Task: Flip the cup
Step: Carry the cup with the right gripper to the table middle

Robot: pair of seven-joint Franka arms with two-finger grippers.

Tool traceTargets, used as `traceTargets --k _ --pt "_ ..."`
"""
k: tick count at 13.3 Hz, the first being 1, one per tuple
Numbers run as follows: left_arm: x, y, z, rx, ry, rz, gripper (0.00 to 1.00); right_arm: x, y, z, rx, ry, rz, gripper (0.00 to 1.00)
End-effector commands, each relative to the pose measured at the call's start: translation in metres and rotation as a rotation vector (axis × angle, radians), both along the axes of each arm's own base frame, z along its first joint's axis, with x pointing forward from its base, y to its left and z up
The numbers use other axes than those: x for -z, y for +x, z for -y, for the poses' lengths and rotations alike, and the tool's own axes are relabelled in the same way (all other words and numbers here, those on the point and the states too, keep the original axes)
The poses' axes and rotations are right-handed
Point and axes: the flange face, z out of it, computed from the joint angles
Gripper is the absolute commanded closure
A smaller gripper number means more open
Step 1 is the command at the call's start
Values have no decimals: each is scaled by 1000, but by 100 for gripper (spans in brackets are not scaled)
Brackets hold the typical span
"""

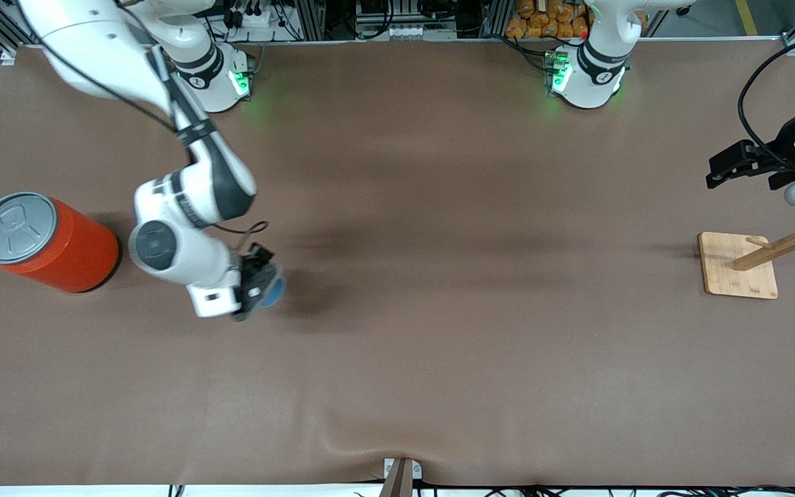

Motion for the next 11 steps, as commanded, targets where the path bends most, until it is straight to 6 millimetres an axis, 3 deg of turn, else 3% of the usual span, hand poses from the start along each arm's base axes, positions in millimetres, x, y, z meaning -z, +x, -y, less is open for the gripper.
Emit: traceTargets --k 1,5,6,9,10,11 --pt "-1 1 1 20 -18 -11 0 3 -6 -66 -140 20 49 65" --pt "5 3 2 31 -18 -22 0 54 -24 -141 -305 83 131 64" --pt "3 3 4 34 -20 -19 0 68 -28 -154 -319 94 142 64" --pt "7 5 3 32 -20 -26 0 81 -36 -181 -360 88 150 64" --pt "12 7 3 34 -20 -34 0 91 -37 -182 -369 81 145 60" --pt "12 7 3 34 -20 -34 0 96 -43 -189 -395 70 150 40"
